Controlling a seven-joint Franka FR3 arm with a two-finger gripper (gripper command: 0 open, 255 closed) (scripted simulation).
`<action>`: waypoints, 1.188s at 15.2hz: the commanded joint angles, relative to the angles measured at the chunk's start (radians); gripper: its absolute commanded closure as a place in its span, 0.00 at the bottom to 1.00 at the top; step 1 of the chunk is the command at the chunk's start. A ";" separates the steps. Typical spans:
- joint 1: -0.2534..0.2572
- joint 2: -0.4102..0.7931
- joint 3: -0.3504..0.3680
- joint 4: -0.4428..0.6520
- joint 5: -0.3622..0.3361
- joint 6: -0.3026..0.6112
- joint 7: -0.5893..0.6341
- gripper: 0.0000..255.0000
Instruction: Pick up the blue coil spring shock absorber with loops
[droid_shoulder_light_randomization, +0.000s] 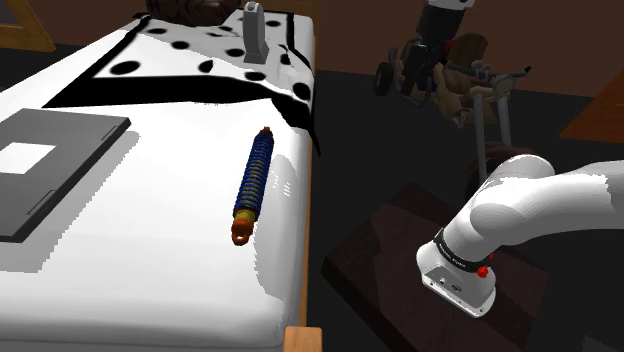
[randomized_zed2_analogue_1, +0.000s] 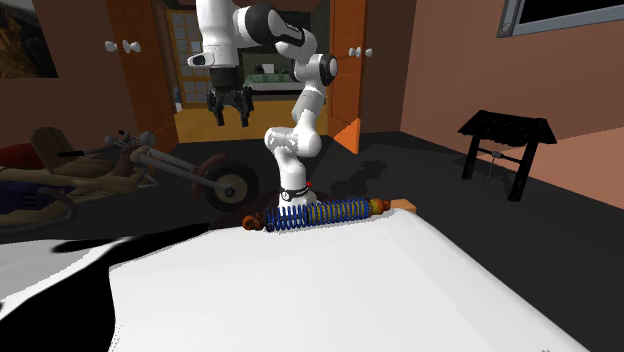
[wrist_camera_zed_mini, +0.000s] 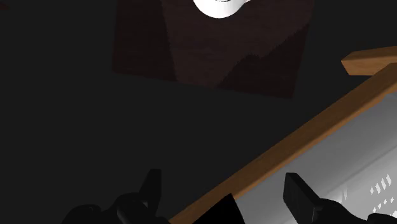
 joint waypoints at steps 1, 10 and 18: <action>0.000 0.000 0.000 0.000 0.000 0.000 0.000 0.00; 0.010 0.022 0.236 -0.056 0.175 0.107 0.372 0.00; -0.008 0.169 0.453 0.006 0.281 0.240 0.697 0.00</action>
